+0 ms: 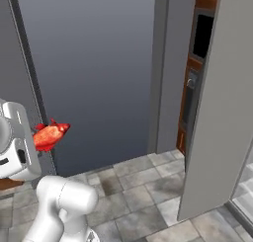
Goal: Retrieve the fish from the fridge and place it on the saucepan with marinade on the stove.
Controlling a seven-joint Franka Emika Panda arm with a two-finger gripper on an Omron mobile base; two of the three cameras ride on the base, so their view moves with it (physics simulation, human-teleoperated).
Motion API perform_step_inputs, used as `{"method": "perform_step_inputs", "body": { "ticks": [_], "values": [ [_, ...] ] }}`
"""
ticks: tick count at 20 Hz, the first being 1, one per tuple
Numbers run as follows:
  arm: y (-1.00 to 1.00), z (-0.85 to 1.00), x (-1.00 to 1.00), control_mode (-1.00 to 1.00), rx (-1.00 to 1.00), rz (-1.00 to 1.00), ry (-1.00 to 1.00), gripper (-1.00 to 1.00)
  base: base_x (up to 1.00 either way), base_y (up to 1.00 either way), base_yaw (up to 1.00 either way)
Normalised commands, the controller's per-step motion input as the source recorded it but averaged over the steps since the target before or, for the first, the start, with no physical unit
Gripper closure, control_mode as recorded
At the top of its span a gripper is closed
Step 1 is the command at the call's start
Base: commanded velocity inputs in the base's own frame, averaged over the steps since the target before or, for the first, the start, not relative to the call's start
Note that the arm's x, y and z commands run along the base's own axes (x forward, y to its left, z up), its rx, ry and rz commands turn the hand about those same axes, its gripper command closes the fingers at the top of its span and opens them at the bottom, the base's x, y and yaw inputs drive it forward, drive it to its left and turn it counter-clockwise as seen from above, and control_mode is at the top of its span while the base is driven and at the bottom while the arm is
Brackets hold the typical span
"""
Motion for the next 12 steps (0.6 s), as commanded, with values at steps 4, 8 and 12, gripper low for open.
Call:
{"method": "perform_step_inputs", "body": {
  "ticks": [4,8,12],
  "values": [
    [0.0,0.0,0.0,1.0,0.0,0.0,0.0,1.0,-0.28,0.54,0.33],
    [0.0,0.0,0.0,1.0,0.0,0.0,0.0,1.0,-0.24,0.52,0.33],
    [0.0,0.0,0.0,1.0,0.0,0.0,0.0,1.0,-0.14,0.57,0.33]
  ]
}}
